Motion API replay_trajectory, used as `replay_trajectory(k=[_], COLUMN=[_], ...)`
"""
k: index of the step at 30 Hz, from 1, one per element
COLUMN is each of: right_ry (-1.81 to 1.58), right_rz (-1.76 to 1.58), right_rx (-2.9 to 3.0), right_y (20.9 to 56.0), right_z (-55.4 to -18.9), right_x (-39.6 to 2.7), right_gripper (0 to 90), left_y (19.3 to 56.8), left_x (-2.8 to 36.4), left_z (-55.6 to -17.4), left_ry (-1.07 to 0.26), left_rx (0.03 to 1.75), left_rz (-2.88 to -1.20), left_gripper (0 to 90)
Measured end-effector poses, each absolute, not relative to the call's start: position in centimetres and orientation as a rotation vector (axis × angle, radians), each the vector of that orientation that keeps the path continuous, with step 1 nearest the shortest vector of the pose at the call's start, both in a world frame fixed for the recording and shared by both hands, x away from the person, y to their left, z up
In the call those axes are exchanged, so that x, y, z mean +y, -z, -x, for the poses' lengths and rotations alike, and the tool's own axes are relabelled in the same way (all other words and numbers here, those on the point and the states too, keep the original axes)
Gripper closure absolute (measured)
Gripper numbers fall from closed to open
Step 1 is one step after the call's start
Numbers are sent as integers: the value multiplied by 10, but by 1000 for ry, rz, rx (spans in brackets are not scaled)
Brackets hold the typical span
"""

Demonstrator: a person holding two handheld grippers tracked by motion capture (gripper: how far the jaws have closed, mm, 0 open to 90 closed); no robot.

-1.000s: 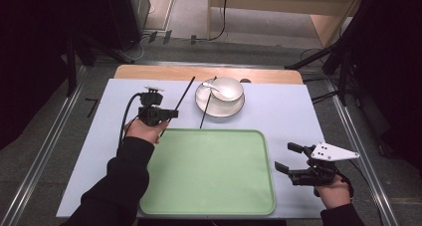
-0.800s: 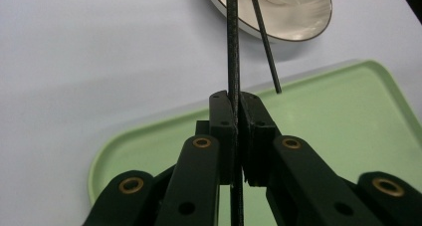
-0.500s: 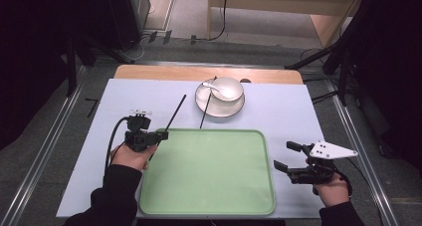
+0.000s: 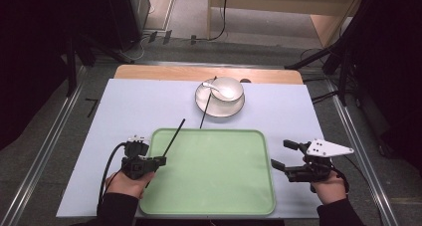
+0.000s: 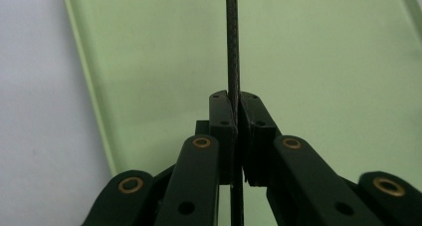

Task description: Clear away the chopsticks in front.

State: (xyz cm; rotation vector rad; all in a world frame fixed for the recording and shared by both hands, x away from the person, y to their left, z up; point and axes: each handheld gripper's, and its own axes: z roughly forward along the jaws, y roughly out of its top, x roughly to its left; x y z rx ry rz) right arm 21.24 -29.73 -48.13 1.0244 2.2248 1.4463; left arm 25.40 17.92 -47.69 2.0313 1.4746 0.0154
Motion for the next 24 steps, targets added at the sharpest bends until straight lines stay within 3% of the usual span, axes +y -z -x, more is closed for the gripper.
replay_trajectory(k=[14,24], right_ry=[-1446,-1448], right_rz=[-1030,-1029], right_rx=[2224,2221], right_y=[481,481], right_z=[-212,-211], right_x=[-298,-298], right_gripper=[179,179], left_y=[496,501], left_x=[172,169], left_z=[-248,-254], left_ry=[31,48], left_rx=[1515,1490], left_rz=[-2109,-2118], left_gripper=[860,778])
